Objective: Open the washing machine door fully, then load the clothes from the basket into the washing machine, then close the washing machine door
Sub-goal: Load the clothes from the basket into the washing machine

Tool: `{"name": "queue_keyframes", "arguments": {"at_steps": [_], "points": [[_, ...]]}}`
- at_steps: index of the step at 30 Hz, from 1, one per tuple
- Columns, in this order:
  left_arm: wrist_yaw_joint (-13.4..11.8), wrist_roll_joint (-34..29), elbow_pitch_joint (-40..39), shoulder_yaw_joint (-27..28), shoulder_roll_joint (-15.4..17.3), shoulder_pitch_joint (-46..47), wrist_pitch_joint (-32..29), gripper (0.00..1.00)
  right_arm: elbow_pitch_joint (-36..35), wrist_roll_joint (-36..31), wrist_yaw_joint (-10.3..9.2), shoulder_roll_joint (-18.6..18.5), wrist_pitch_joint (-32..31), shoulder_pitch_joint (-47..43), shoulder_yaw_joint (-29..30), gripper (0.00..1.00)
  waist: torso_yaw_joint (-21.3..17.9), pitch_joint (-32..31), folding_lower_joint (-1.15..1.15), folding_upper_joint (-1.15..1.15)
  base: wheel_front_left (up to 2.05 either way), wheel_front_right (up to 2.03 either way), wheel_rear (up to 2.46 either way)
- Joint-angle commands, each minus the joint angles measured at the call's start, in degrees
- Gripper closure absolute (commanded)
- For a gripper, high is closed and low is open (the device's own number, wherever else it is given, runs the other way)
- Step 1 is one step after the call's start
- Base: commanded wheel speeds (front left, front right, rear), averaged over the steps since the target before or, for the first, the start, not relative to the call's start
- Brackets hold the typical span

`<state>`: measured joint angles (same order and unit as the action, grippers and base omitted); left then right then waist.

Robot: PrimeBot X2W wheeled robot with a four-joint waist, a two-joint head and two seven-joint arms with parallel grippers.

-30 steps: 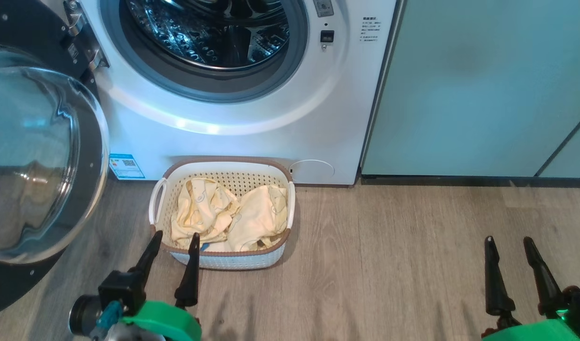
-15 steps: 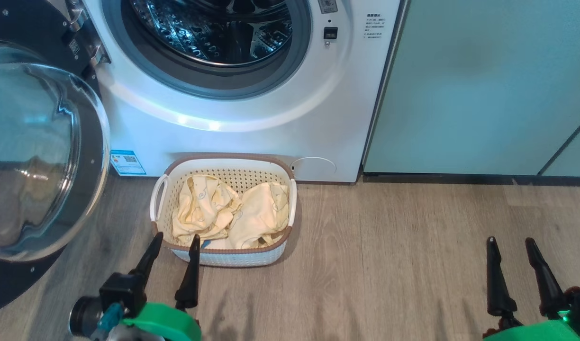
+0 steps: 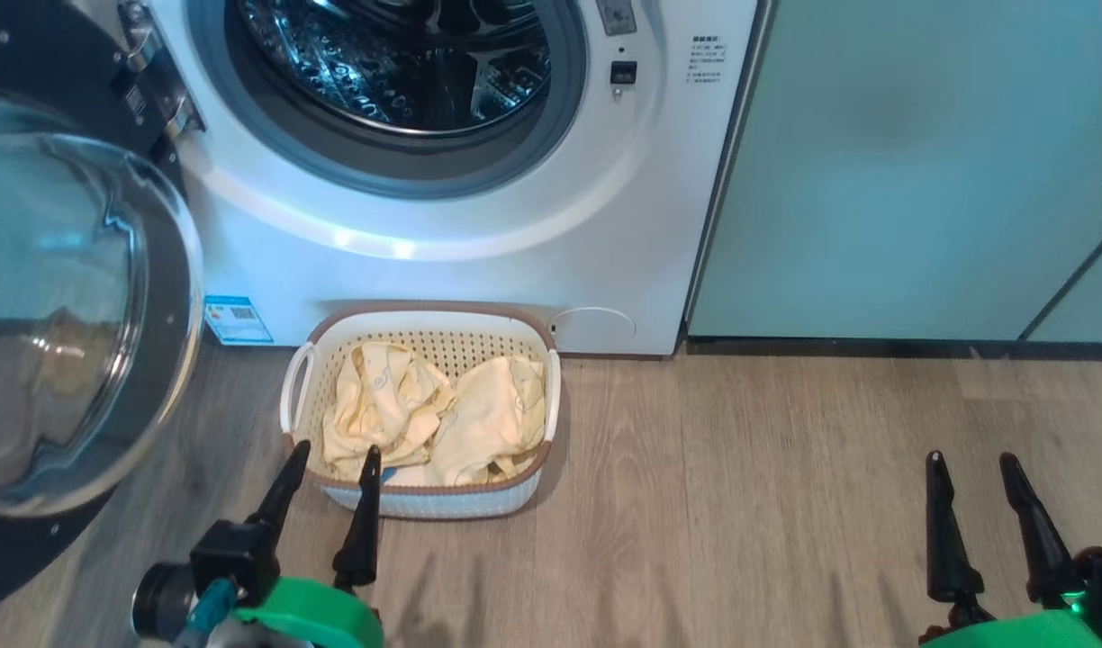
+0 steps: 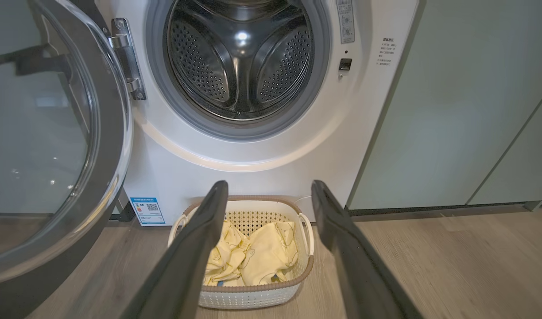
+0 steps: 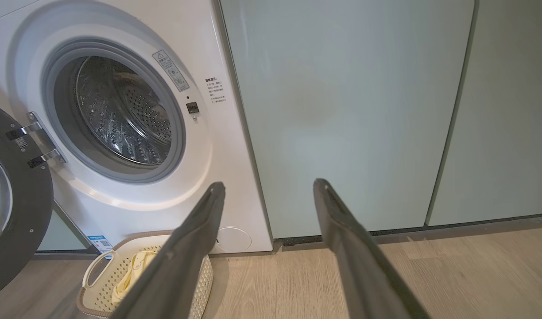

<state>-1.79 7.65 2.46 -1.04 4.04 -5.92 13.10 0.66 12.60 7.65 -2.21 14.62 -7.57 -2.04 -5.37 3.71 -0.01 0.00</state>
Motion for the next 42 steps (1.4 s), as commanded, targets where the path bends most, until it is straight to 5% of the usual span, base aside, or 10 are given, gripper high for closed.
{"name": "queue_keyframes", "arguments": {"at_steps": [1, 16, 30, 42], "points": [[-0.47, 0.10, -1.90, 1.68, 0.76, 2.45, 0.51, 0.00, -2.07, 0.26, -0.16, -0.66, 0.38, 2.00, -1.04, 0.00, -0.07, 0.08, 0.01, 0.00, 1.70, -1.70, 0.00], [-0.44, 0.43, -2.09, 0.77, 1.00, 3.12, 1.40, 0.00, -2.04, 0.45, -0.16, -0.66, 0.38, 2.91, -1.03, 0.00, -0.04, 1.64, 0.01, 0.00, 1.60, -1.60, 0.00], [-0.62, 0.66, -1.88, 0.66, 1.33, 3.45, 1.73, 0.00, -1.76, 0.63, -0.16, -0.66, 0.38, 3.03, -1.10, 0.00, 0.00, 1.85, 0.01, 0.00, 0.17, -0.17, 0.00], [2.26, 3.06, 1.83, -1.11, 1.79, 6.42, -0.61, 0.00, -2.11, 0.43, -0.16, -0.66, 0.38, 3.62, -0.95, 0.00, 0.17, 3.85, 0.01, 0.00, 0.00, 0.00, 0.00]]}}
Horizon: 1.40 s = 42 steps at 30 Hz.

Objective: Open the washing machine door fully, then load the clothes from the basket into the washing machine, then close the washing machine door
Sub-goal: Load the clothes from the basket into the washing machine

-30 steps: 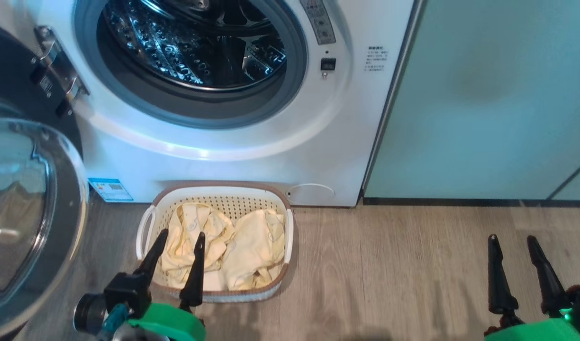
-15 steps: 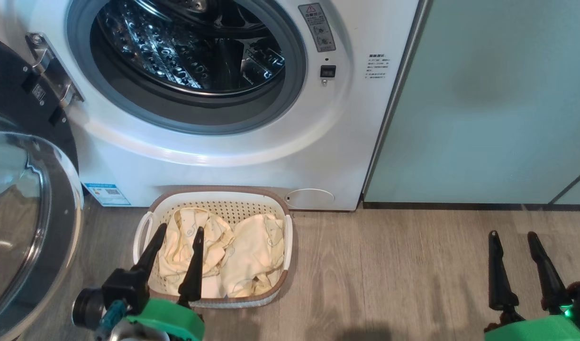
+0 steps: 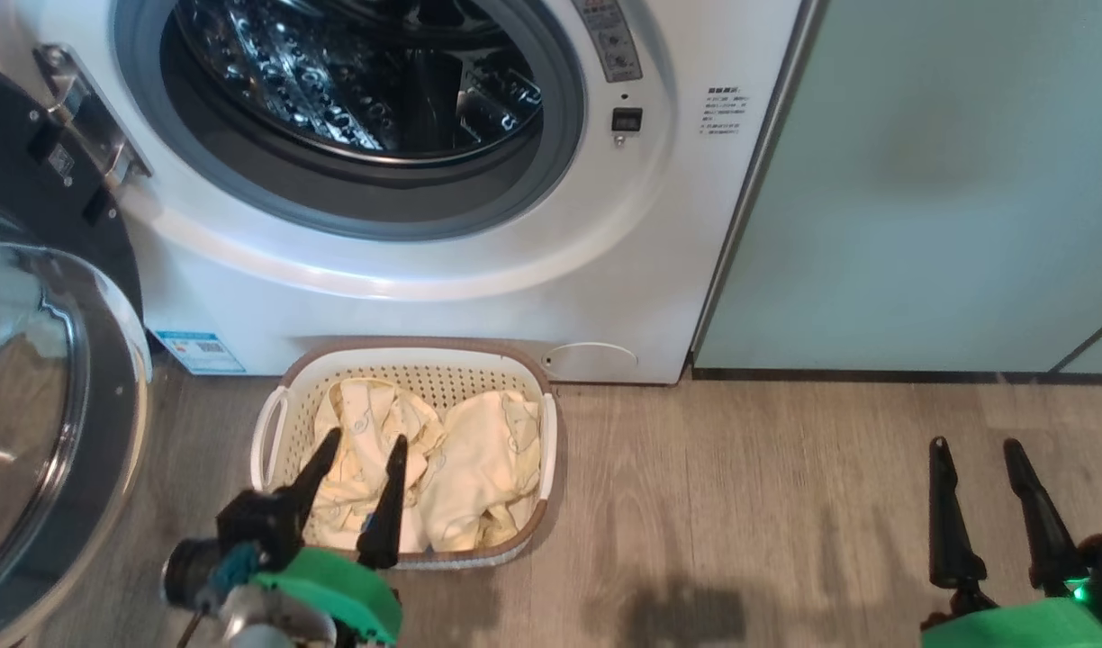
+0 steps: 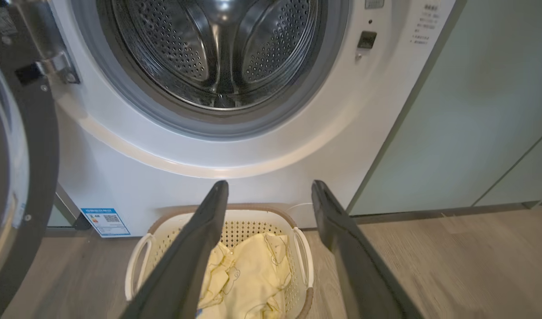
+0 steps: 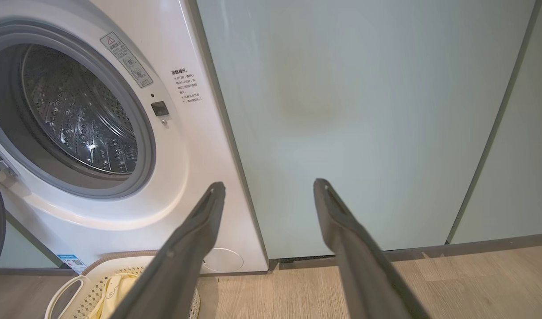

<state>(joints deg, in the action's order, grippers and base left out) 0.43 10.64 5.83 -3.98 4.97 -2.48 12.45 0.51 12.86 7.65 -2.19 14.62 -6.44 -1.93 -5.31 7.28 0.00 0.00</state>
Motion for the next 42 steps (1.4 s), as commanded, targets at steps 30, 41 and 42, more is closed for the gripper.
{"name": "queue_keyframes", "arguments": {"at_steps": [30, 41, 42], "points": [[7.04, 19.46, 45.96, -17.83, 3.94, 42.80, -9.55, 0.00, -8.10, 2.60, -0.16, -0.69, 0.38, 15.35, -1.62, 0.00, -3.62, 29.50, 0.00, 0.00, 0.00, 0.00, 0.00], [7.05, 26.04, 51.34, -22.08, 8.37, 50.99, -9.60, 0.00, -10.65, 5.58, -0.16, -0.69, 0.38, 19.45, -2.08, 0.00, -7.07, 39.77, 0.00, 0.00, 0.00, 0.00, 0.00], [7.05, 26.49, 51.51, -22.45, 9.05, 51.65, -9.72, 0.00, -10.87, 5.98, -0.16, -0.69, 0.38, 19.86, -2.25, 0.00, -7.49, 40.70, 0.00, 0.00, 0.00, 0.00, 0.00]]}}
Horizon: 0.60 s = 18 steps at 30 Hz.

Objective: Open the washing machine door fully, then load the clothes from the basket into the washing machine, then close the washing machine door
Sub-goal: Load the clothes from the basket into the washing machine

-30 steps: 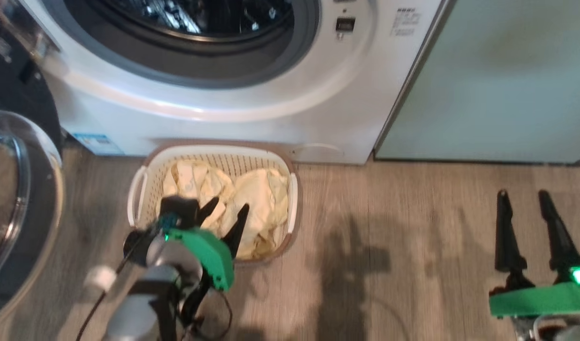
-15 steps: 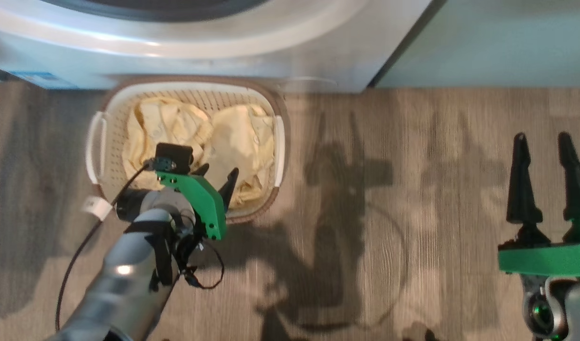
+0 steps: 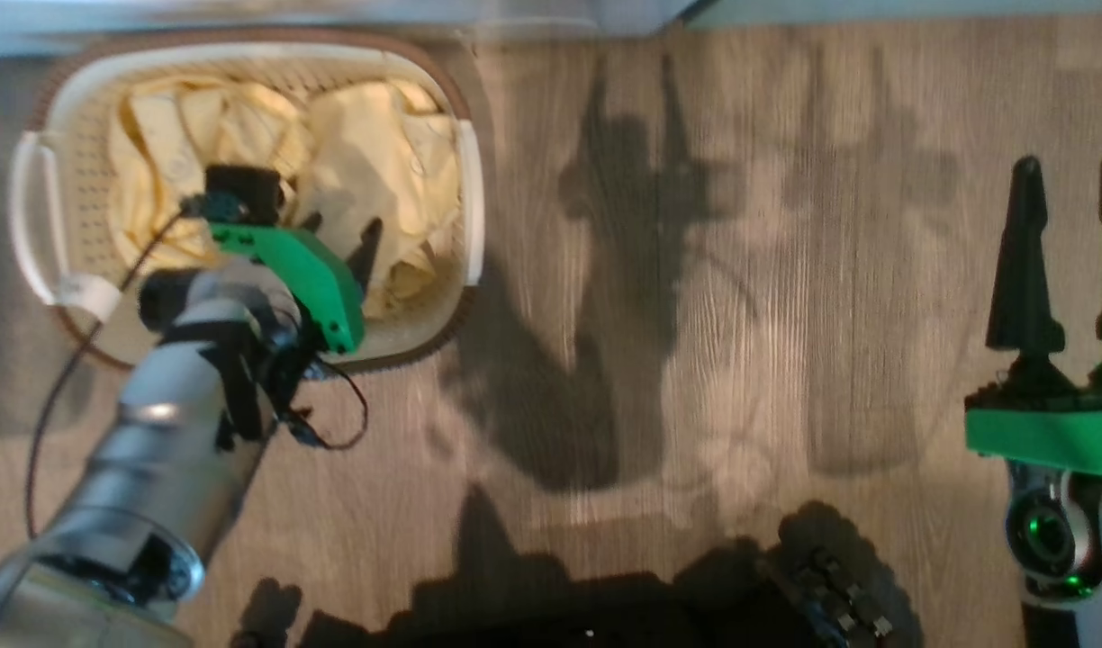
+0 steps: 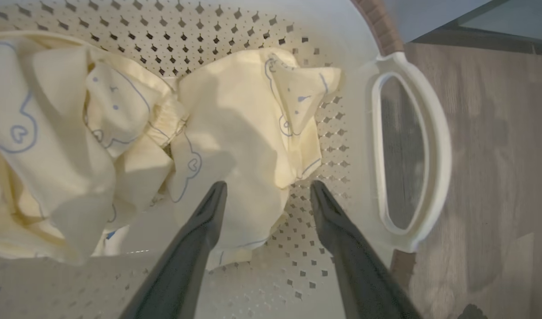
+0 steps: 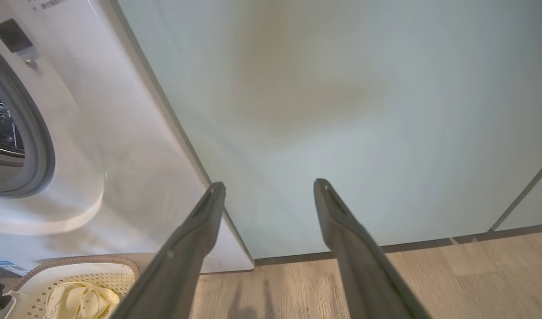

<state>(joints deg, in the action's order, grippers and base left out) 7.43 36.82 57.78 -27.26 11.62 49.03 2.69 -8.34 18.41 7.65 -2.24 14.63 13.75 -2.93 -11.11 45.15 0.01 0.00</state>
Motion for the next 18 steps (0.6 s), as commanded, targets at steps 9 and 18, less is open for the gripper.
{"name": "queue_keyframes", "arguments": {"at_steps": [9, 18], "points": [[0.05, 3.56, 0.19, -1.65, 8.29, 4.13, -0.41, 0.00, -4.57, 5.22, -0.16, -0.64, 0.37, 2.21, -2.86, 0.00, -5.69, 9.35, -0.01, 0.00, 0.00, 0.00, 0.00], [0.05, 5.00, 1.22, -3.04, 13.90, 6.32, -1.56, 0.00, -7.60, 9.70, -0.16, -0.64, 0.37, 2.97, -5.70, 0.00, -10.38, 13.28, -0.01, 0.00, 0.00, 0.00, 0.00]]}}
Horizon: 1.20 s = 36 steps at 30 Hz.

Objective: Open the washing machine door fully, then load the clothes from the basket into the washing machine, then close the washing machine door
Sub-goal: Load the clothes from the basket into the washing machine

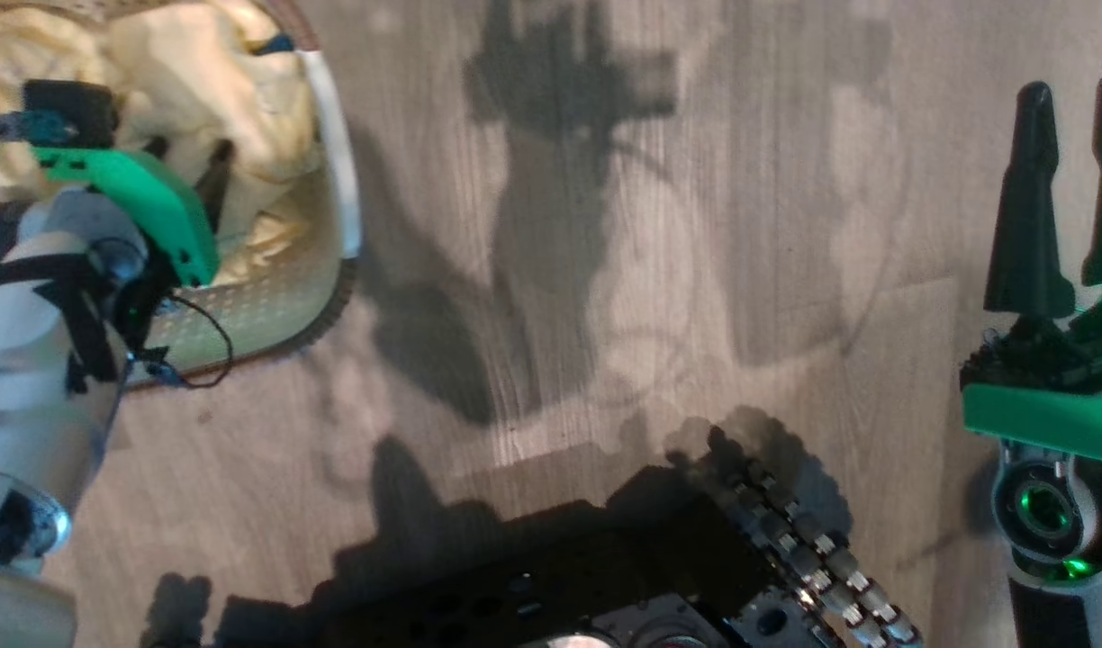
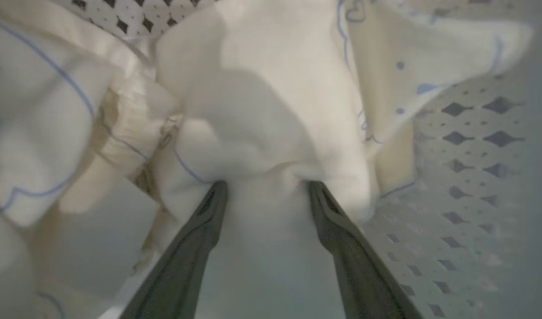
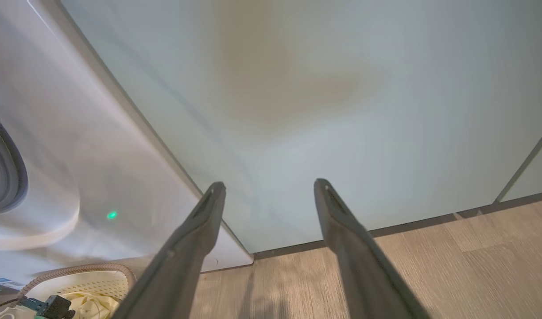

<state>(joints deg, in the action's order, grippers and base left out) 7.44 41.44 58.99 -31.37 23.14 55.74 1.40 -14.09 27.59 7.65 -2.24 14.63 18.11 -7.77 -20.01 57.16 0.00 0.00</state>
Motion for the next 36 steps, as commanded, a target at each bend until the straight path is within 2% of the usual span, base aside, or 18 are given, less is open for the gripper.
{"name": "queue_keyframes", "arguments": {"at_steps": [1, 6, 7, 8, 9, 19, 29, 36], "points": [[0.04, 0.43, 0.35, 0.95, 2.69, -0.18, -0.53, 0.00, -2.19, 0.82, -0.16, -0.64, 0.37, -1.40, -1.04, 0.00, -1.88, 1.48, 0.00, 0.00, 0.00, 0.00, 0.00], [0.04, 0.58, 1.81, 0.19, 2.47, 0.38, -1.50, 0.00, -2.88, 1.21, -0.16, -0.64, 0.37, -2.01, -1.31, 0.00, -2.41, 1.46, 0.00, 0.00, 0.00, 0.00, 0.00], [0.04, 0.56, 2.26, 0.01, 2.33, 0.49, -1.67, 0.17, -2.91, 1.21, -0.16, -0.64, 0.37, -2.21, -1.28, 0.00, -2.50, 1.38, 0.00, 0.00, 0.00, 0.00, 0.00], [0.04, 0.45, 2.61, -0.29, 2.16, 0.60, -1.83, 0.65, -2.93, 1.28, -0.16, -0.64, 0.37, -2.37, -1.19, 0.00, -2.58, 1.31, 0.00, 0.00, 0.00, 0.00, 0.00], [0.04, 0.48, 2.87, -0.54, 1.96, 0.68, -2.04, 1.00, -2.97, 1.34, -0.16, -0.64, 0.37, -2.49, -1.10, 0.00, -2.61, 1.25, 0.00, 0.00, 0.00, 0.00, 0.00], [-0.33, -0.77, 5.44, -2.57, -0.18, 1.34, -0.19, 1.00, -2.30, 0.54, -0.16, -0.64, 0.37, -1.98, -0.42, 0.00, -1.38, -0.19, 0.00, 0.00, 0.00, 0.00, 0.00], [-2.86, -2.05, 5.63, -4.20, -5.82, -0.10, 6.97, 1.00, -1.62, -4.38, -0.16, -0.64, 0.37, -2.88, 2.50, 0.00, 4.44, -6.44, 0.00, 0.00, 0.00, 0.00, 0.00], [-5.53, -2.20, 2.71, -3.45, -8.73, -2.75, 12.86, 1.00, -0.09, -8.67, -0.16, -0.64, 0.37, -5.02, 4.71, 0.00, 8.84, -13.90, 0.00, 0.00, 0.00, 0.00, 0.00]]}}
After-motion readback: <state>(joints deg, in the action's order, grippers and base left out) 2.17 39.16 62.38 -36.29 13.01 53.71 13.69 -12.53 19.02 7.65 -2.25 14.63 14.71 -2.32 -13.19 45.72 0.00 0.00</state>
